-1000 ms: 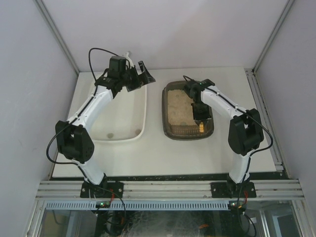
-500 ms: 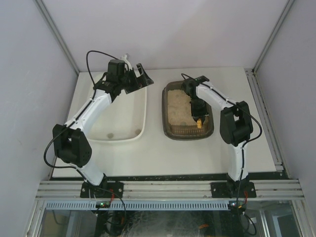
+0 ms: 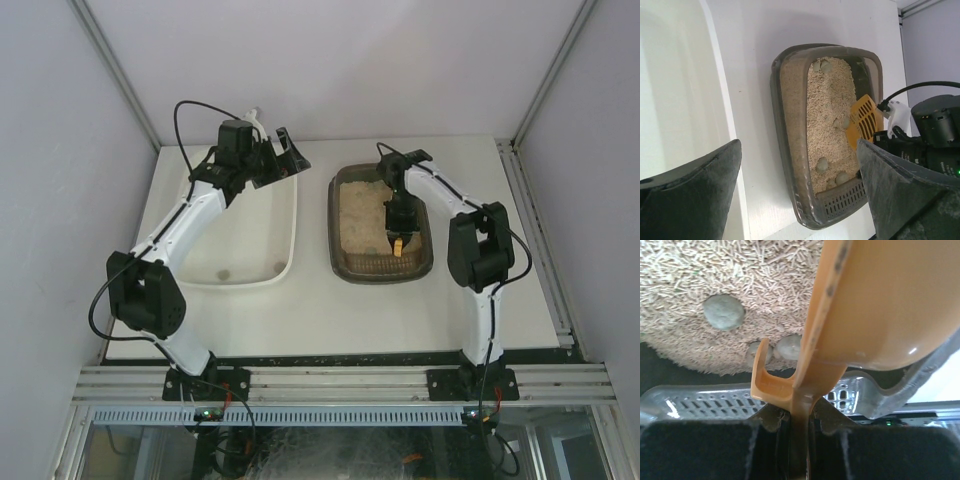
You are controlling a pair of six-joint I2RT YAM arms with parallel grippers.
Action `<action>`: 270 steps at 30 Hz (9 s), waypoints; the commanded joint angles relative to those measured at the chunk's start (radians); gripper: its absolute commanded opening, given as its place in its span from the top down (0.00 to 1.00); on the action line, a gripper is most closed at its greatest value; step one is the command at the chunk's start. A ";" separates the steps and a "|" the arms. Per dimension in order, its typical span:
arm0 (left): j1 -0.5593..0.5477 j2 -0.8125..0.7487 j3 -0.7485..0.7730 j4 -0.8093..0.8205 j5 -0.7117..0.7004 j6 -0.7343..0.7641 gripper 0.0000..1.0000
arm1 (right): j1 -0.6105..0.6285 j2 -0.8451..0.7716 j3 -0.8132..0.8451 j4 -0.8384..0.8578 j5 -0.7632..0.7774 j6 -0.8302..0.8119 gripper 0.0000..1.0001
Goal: Clean the litter box
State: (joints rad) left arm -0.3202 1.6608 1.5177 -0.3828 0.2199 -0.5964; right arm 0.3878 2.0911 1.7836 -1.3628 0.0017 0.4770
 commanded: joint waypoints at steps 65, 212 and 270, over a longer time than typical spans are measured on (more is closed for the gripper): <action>0.001 -0.228 -0.204 -0.218 -0.074 0.725 0.00 | -0.299 -0.730 -1.203 1.743 -1.032 0.309 1.00; -0.059 0.315 0.387 -0.150 -0.153 -0.011 0.00 | -0.011 -0.250 -0.184 0.190 -0.321 -0.112 1.00; -0.072 0.190 0.147 -0.117 -0.295 0.138 0.00 | -0.185 -0.247 -0.423 0.715 -0.819 0.034 1.00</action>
State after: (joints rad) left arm -0.3882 1.9514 1.6806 -0.4992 -0.0162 -0.5629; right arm 0.2470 1.9747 1.3926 -0.7403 -0.8024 0.4850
